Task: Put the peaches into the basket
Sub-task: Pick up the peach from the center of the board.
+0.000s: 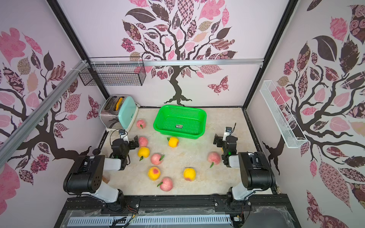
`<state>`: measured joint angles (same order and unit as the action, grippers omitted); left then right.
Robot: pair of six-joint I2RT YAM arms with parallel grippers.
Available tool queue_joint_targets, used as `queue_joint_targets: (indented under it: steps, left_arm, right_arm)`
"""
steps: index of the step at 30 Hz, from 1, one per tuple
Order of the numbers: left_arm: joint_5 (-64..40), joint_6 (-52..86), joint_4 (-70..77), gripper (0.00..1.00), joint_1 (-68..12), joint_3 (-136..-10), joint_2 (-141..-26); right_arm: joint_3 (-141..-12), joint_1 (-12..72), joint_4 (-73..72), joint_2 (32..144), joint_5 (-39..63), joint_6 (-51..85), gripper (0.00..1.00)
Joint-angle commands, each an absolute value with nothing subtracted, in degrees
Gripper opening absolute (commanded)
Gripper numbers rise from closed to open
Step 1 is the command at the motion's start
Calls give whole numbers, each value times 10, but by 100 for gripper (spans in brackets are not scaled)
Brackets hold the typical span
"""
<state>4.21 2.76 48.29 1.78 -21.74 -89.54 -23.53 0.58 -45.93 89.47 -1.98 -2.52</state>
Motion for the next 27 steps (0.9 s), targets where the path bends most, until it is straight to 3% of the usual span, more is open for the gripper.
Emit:
queue_joint_targets:
  steps: [1, 27]
  left_arm:
    - [40, 22, 488, 98, 18, -225, -892]
    - [36, 21, 487, 98, 20, -226, -893]
  right_arm:
    - [-246, 9, -459, 890, -29, -29, 100]
    - [-247, 9, -457, 891, -30, -29, 100]
